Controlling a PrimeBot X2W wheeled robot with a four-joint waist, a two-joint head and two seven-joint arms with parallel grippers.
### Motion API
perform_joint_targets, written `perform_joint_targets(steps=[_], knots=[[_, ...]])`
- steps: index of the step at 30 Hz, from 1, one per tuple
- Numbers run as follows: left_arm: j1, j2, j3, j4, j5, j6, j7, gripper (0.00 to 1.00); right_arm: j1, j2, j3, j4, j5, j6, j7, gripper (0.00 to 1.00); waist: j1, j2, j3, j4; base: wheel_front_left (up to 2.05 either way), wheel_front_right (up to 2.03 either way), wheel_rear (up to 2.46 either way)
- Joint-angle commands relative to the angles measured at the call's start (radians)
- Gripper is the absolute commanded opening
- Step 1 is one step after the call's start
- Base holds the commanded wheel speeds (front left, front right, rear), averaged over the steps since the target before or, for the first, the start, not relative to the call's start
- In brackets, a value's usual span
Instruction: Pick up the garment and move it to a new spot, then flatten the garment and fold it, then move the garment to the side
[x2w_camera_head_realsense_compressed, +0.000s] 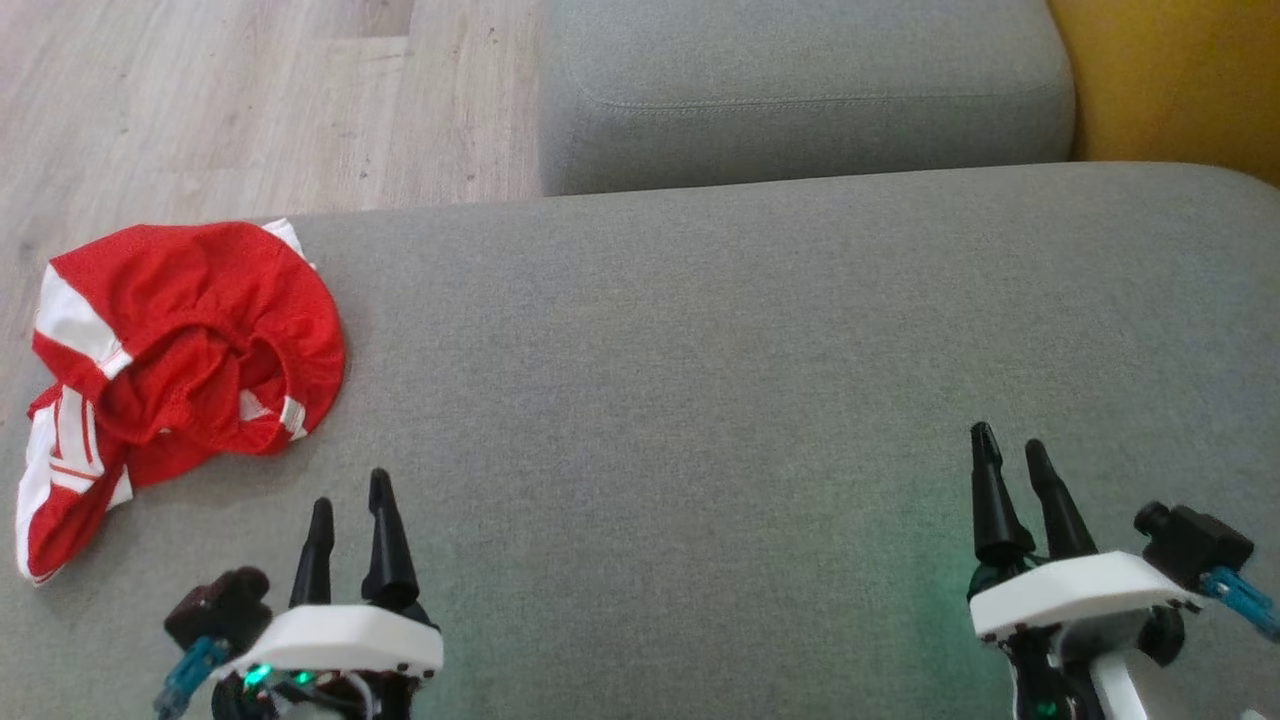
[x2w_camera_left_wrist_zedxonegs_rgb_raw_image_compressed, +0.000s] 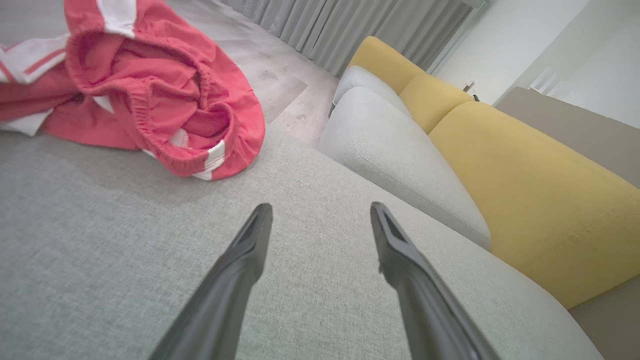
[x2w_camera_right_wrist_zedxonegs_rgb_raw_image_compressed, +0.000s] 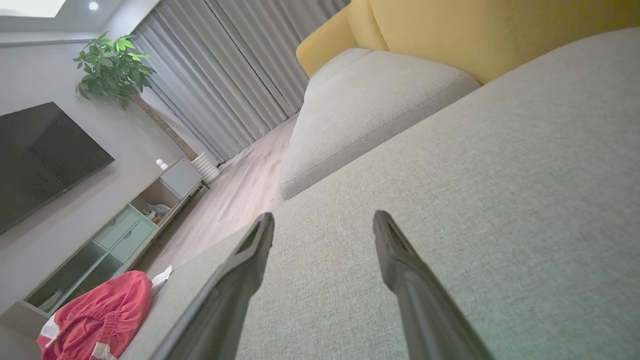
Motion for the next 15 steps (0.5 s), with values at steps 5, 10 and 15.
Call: perform_joint_targets(steps=[5, 10, 15], knots=[[-0.065, 0.006, -0.002, -0.037, 0.08, 0.015, -0.029, 1.0, -0.056, -0.007, 0.03, -0.045, -0.084, 0.005, -0.031, 1.0, 0.0, 0.0, -0.002, 0.003, 0.0, 0.0, 0.0], [-0.071, 0.006, -0.019, -0.031, 0.166, 0.021, -0.047, 1.0, -0.059, -0.008, 0.04, -0.05, -0.164, 0.006, -0.048, 1.0, 0.0, 0.0, -0.004, 0.005, 0.0, 0.0, 0.0], [-0.075, 0.006, -0.028, -0.041, 0.225, 0.028, -0.062, 1.0, -0.061, -0.008, 0.05, -0.053, -0.23, 0.006, -0.063, 1.0, 0.0, 0.0, -0.006, 0.007, 0.0, 0.0, 0.0]])
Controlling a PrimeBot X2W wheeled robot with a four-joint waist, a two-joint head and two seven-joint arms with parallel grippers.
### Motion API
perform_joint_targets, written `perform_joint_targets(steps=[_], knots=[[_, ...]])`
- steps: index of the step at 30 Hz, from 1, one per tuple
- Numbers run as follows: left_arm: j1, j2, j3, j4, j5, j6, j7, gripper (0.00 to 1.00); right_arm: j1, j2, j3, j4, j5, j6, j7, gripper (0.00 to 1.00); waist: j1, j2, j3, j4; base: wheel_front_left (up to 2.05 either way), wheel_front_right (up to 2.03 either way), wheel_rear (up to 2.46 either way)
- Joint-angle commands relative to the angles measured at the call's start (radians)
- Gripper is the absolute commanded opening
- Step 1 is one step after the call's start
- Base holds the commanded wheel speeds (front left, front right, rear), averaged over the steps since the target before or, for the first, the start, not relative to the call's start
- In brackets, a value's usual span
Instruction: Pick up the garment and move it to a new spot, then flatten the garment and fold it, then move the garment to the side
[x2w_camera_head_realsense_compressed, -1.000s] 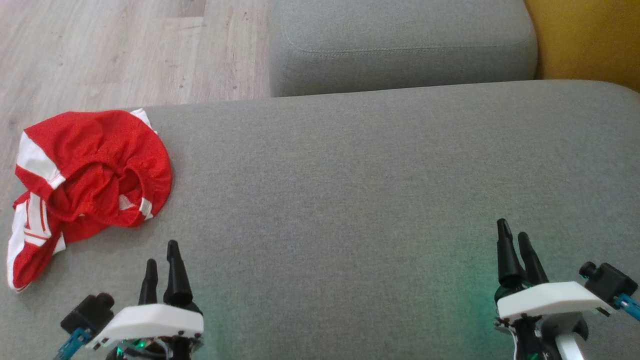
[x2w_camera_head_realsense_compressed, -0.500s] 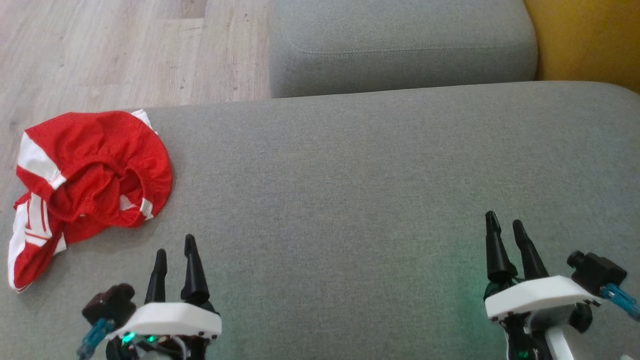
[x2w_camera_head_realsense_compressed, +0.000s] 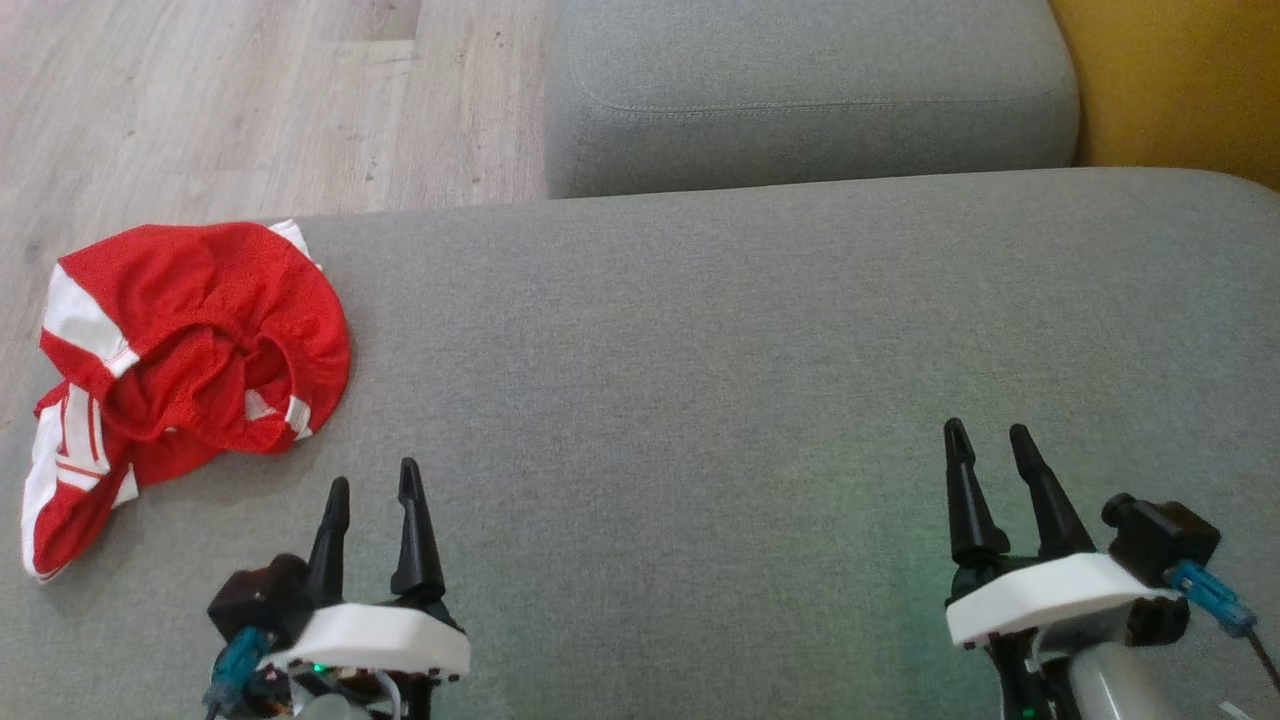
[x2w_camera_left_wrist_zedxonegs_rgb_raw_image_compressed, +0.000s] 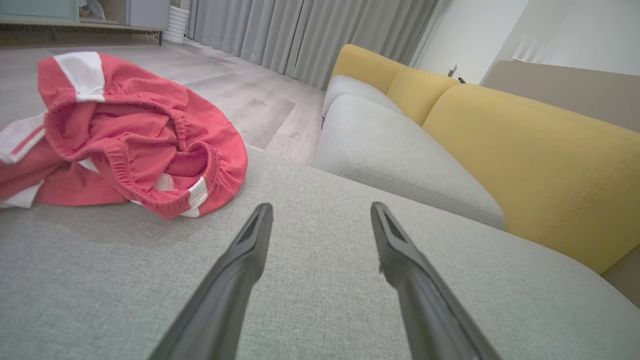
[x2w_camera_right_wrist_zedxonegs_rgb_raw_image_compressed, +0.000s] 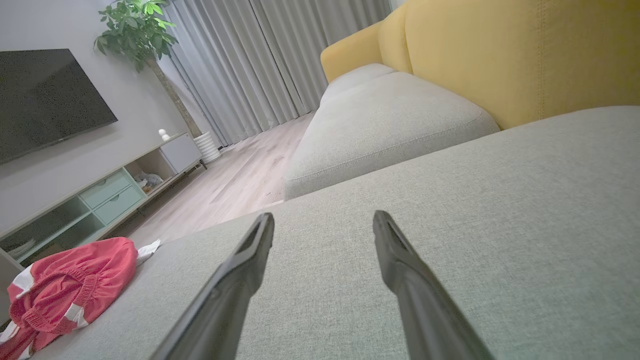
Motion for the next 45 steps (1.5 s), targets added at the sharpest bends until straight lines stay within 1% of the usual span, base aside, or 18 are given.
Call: perform_joint_targets(steps=[1, 19, 32, 45], knots=[[-0.064, 0.006, 0.014, -0.039, 0.031, 0.005, -0.015, 1.0, -0.055, -0.007, 0.025, -0.039, -0.032, 0.006, -0.017, 1.0, 0.0, 0.0, 0.0, 0.0, 0.0, 0.0, 0.0], [-0.08, 0.007, -0.031, -0.042, 0.236, 0.032, -0.068, 1.0, -0.067, -0.009, 0.036, -0.036, -0.275, 0.007, -0.07, 1.0, 0.0, 0.0, -0.003, 0.002, 0.0, 0.0, 0.0], [-0.093, 0.008, -0.056, -0.028, 0.375, 0.055, -0.103, 1.0, -0.073, -0.009, 0.048, -0.037, -0.419, 0.008, -0.105, 1.0, 0.0, 0.0, -0.003, 0.003, 0.0, 0.0, 0.0], [-0.1, 0.008, -0.052, -0.021, 0.366, 0.061, -0.103, 1.0, -0.079, -0.009, 0.045, -0.03, -0.407, 0.008, -0.105, 1.0, 0.0, 0.0, 0.002, 0.003, 0.0, 0.0, 0.0]])
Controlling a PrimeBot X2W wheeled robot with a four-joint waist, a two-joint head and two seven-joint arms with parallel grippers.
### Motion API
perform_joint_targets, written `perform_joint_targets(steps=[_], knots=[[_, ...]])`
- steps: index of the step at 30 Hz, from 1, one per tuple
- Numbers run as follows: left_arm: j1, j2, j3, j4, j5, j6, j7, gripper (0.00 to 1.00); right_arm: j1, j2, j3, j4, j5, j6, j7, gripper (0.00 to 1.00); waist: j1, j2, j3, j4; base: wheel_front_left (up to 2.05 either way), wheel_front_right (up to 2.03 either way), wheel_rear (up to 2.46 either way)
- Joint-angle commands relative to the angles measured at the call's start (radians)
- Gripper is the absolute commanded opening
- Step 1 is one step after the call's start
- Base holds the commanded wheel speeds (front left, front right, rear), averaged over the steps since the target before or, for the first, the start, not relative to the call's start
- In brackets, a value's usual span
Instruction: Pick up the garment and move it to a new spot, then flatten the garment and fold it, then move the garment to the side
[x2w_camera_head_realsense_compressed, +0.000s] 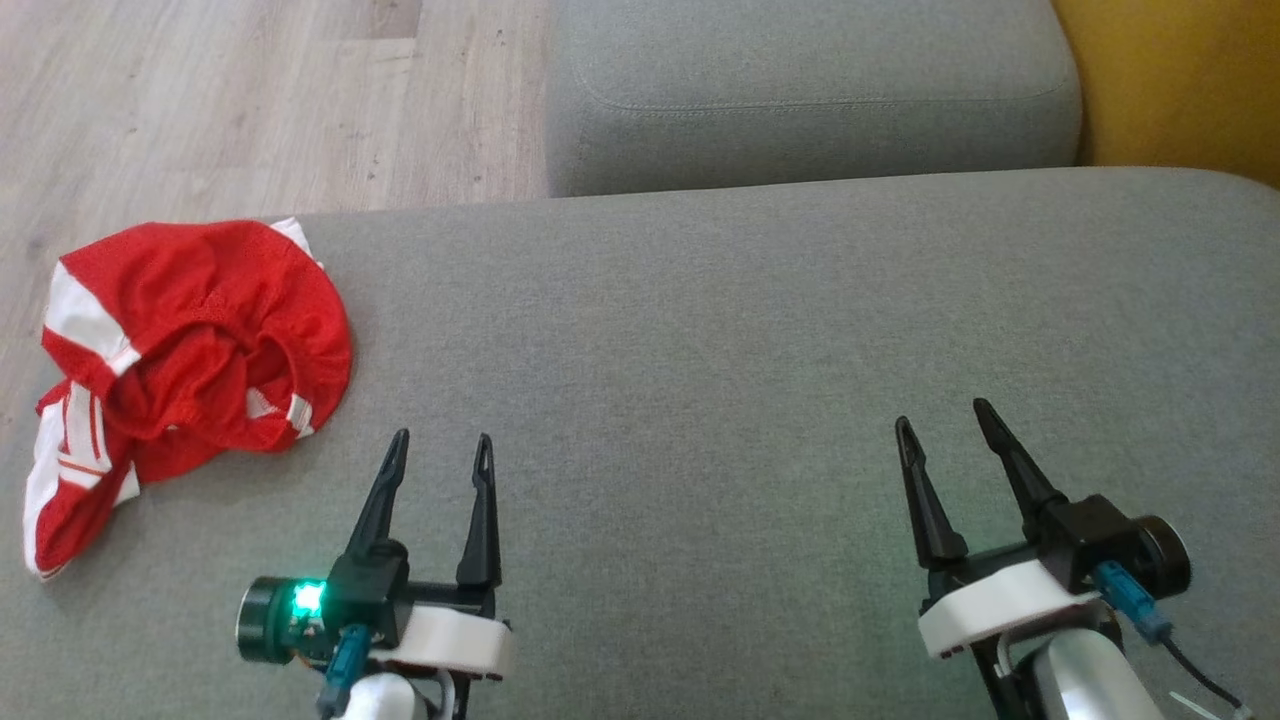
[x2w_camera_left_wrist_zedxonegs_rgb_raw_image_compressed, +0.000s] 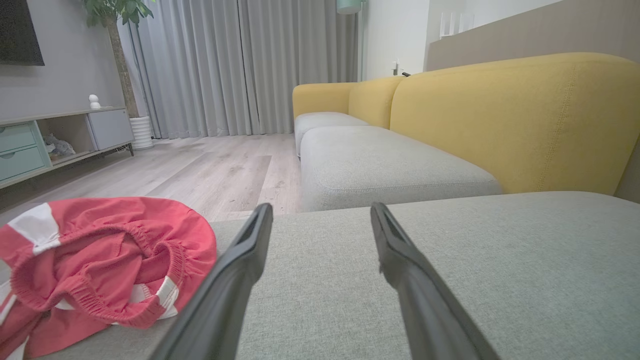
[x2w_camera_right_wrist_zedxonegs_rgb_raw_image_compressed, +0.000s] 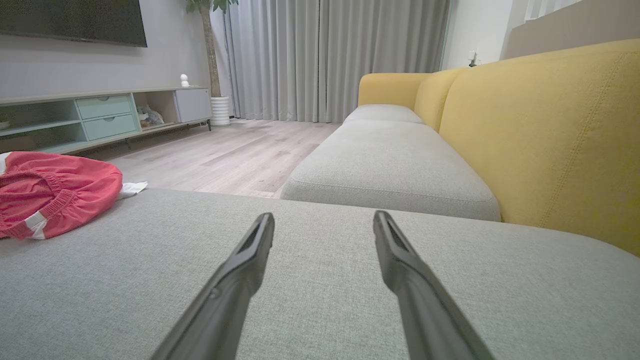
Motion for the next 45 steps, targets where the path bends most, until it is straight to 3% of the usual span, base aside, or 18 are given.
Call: perform_joint_targets(steps=[1, 8, 18, 28, 38, 45], knots=[[-0.058, 0.006, 0.028, -0.029, 0.0, 0.007, -0.01, 1.0, -0.057, -0.008, 0.02, -0.031, 0.001, 0.008, -0.011, 1.0, 0.0, 0.0, 0.001, 0.004, 0.0, 0.0, 0.0], [-0.068, 0.006, 0.031, -0.043, -0.008, 0.017, -0.01, 1.0, -0.054, -0.008, 0.002, -0.031, -0.007, 0.008, -0.011, 1.0, 0.0, 0.0, 0.02, 0.074, 0.0, 0.0, 0.0], [-0.081, 0.006, 0.078, -0.043, -0.015, -0.001, -0.01, 1.0, -0.066, -0.008, -0.009, -0.023, -0.011, 0.008, -0.011, 1.0, 0.0, 0.0, 0.046, 0.291, 0.0, 0.0, 0.0], [-0.046, 0.006, 0.122, -0.073, -0.006, 0.006, -0.01, 1.0, -0.068, -0.008, -0.002, -0.019, -0.015, 0.008, -0.011, 1.0, 0.0, 0.0, 0.058, 0.433, 0.0, 0.0, 0.0], [-0.048, 0.006, 0.179, -0.084, 0.002, -0.023, -0.01, 1.0, -0.068, -0.008, -0.003, -0.016, -0.036, 0.008, -0.011, 1.0, 0.0, 0.0, 0.083, 0.462, 0.0, 0.0, 0.0], [-0.148, 0.006, 0.177, -0.129, 0.022, -0.001, -0.01, 1.0, -0.098, -0.008, -0.018, -0.02, -0.102, 0.008, -0.011, 1.0, 0.0, 0.0, 0.169, 0.42, 0.0, 0.0, 0.0]])
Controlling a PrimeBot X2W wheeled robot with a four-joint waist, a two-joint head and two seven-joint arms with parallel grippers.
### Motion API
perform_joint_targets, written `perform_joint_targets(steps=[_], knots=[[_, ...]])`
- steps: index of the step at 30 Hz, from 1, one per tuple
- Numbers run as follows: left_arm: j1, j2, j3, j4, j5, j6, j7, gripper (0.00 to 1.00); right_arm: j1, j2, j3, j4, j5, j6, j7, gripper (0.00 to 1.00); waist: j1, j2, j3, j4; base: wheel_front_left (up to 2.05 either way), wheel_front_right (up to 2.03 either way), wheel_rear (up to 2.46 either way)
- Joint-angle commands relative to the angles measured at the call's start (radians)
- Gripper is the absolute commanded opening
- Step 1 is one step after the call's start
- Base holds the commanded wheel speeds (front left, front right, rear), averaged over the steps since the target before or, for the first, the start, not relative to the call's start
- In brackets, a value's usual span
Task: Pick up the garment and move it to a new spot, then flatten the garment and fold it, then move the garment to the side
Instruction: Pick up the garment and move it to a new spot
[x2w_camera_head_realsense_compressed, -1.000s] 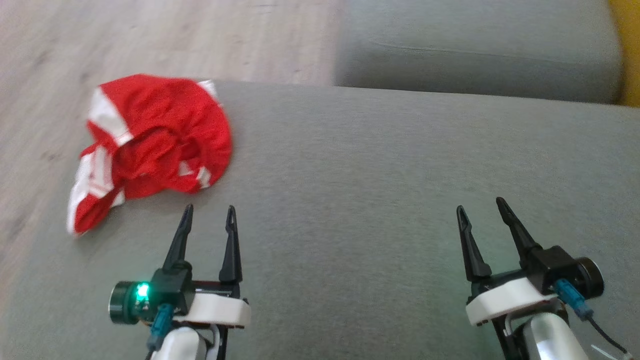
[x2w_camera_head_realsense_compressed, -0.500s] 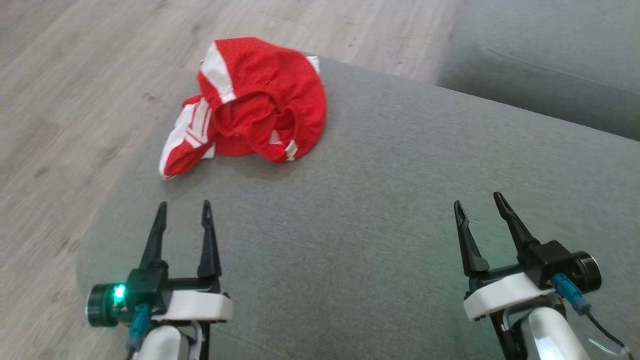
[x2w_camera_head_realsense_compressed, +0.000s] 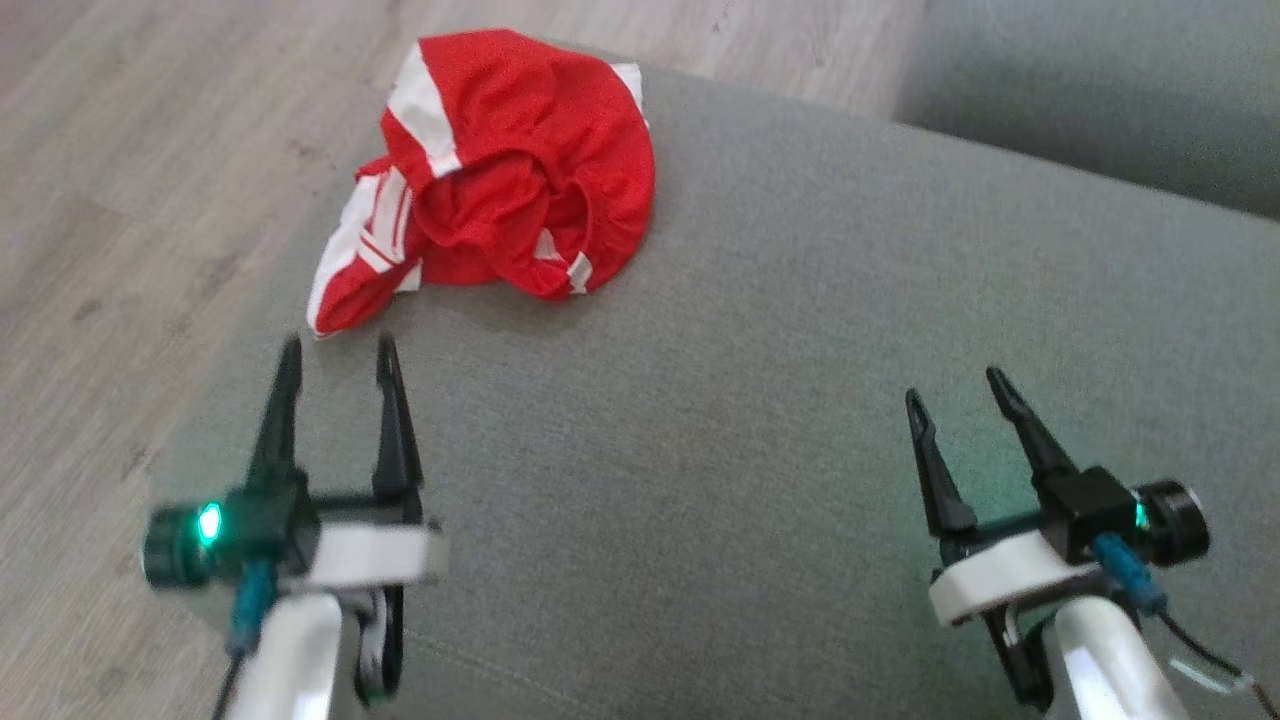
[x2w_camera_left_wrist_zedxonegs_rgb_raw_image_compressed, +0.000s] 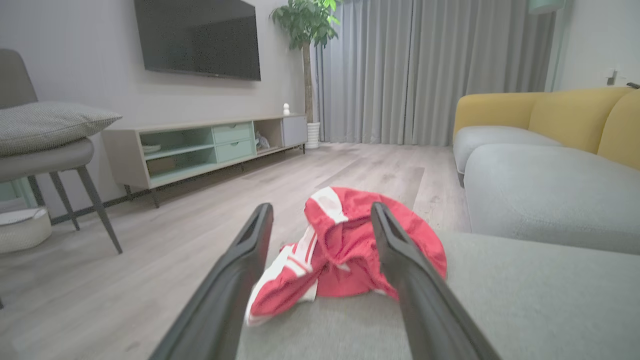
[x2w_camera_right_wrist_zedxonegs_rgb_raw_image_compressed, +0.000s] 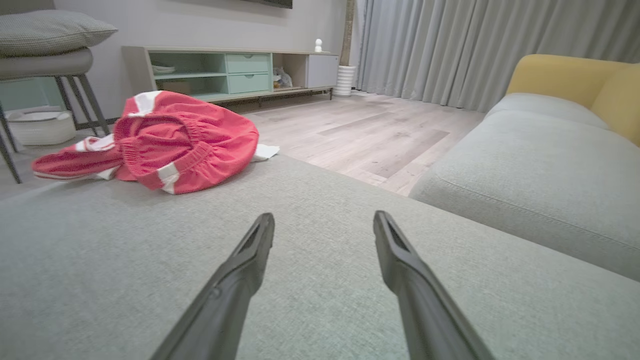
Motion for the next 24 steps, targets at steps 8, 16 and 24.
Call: perform_joint_targets(steps=[8, 16, 24], knots=[[-0.365, 0.042, 0.075, 0.123, 0.037, -0.034, -0.009, 1.0, -0.119, -0.085, 0.006, -0.066, -0.051, 0.008, -0.011, 1.0, 0.0, 0.0, 0.2, -0.067, 0.0, 0.0, 0.0], [-0.617, 0.083, 0.107, 0.475, 0.029, -0.009, 0.057, 1.0, -0.146, -0.158, 0.007, -0.084, -0.056, 0.008, -0.011, 1.0, 0.0, 0.0, 0.305, -0.094, 0.0, 0.0, 0.0], [-0.758, 0.124, 0.113, 0.728, 0.026, 0.008, 0.11, 1.0, -0.166, -0.201, 0.016, -0.1, -0.055, 0.008, -0.011, 1.0, 0.0, 0.0, 0.379, -0.115, 0.0, 0.0, 0.0]])
